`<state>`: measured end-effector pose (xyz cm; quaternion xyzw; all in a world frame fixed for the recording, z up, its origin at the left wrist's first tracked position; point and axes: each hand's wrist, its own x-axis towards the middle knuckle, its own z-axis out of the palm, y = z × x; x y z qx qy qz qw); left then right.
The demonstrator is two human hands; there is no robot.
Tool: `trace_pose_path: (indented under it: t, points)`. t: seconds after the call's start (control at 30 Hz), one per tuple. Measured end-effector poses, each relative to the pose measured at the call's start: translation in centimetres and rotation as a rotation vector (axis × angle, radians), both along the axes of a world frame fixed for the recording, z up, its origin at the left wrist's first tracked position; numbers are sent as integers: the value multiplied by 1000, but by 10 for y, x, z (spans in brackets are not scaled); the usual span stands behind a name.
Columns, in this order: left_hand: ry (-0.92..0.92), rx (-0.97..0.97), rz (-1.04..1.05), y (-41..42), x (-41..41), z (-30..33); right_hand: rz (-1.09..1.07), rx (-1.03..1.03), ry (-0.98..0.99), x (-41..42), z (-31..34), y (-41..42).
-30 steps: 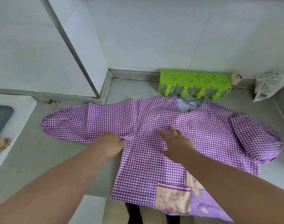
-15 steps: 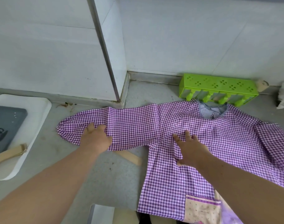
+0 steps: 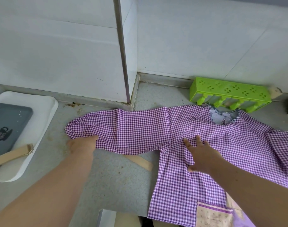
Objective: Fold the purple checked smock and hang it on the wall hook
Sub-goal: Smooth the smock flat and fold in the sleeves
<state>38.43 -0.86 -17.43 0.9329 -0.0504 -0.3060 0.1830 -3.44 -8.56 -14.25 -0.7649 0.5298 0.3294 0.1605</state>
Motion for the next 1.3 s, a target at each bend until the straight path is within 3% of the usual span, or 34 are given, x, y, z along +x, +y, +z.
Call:
trace_pose_path:
  t: [0.23,0.53,0.73,0.87,0.97,1.07,1.3]
  points:
    - [75,-17,-161,0,-8,2,13,-6,11,0,0,1]
    - [133,-584,55,-13,-18,52,55,-34,-19,-7,-1,1]
    - [-191,-729,-61,-20,-13,92,108,-63,-66,7,-3,0]
    - [-269,-794,3,-24,-19,120,183,-47,-138,31,-2,2]
    - [-325,-837,-158,-24,-44,140,191,1,-234,41,1,2]
    - [-304,-908,-384,-24,-89,156,19,26,-391,35,4,-5]
    - [-179,-1037,-1012,-40,-204,158,-304,29,-532,-13,0,-22]
